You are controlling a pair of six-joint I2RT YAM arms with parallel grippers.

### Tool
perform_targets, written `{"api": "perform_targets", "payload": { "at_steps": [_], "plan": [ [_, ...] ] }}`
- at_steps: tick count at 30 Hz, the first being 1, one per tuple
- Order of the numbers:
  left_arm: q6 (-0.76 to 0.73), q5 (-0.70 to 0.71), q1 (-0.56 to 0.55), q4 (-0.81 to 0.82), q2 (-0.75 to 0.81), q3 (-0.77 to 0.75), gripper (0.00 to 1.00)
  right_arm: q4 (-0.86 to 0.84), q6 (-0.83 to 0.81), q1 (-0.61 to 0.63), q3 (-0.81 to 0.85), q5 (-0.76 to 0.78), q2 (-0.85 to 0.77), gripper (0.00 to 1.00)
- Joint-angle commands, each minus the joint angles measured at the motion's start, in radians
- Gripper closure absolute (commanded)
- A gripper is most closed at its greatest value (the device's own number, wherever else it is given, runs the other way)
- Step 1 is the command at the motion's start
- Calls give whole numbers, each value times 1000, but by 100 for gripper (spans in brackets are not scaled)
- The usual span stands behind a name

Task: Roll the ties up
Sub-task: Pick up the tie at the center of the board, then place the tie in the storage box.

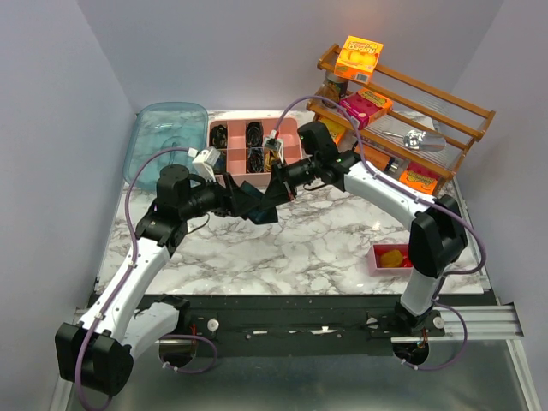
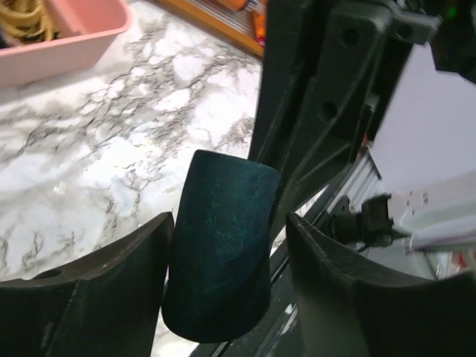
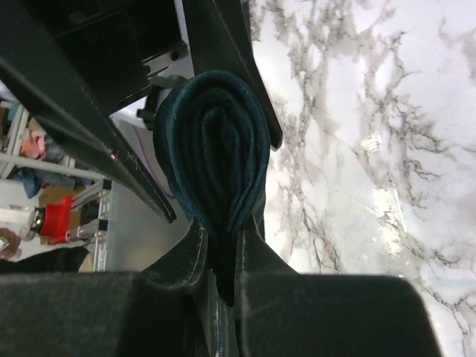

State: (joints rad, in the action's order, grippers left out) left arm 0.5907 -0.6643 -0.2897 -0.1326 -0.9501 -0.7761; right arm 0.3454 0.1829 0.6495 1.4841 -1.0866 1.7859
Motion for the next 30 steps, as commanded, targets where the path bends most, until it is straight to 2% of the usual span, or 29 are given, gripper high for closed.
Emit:
{"api": "perform_targets", "payload": {
  "at_steps": [1,3,4,9,13,21,30],
  "plan": [
    [-46,277,-6,-149,1,-75,13,4,33,9,70,114,35,99],
    [-42,389,-5,-176,1,-100,8,27,33,9,111,145,58,99],
    [-37,423,-5,-180,1,-107,1,36,35,7,126,158,67,99],
    [-40,615,-5,-193,27,-138,1,66,61,-7,218,246,121,99],
    [-68,706,-5,-193,48,-126,1,81,105,-51,317,324,193,99],
    [-97,698,-5,-205,-9,-88,1,110,194,-137,505,500,332,99],
    [-92,720,-3,-196,-24,-19,1,135,228,-179,510,793,362,99]
  ]
}}
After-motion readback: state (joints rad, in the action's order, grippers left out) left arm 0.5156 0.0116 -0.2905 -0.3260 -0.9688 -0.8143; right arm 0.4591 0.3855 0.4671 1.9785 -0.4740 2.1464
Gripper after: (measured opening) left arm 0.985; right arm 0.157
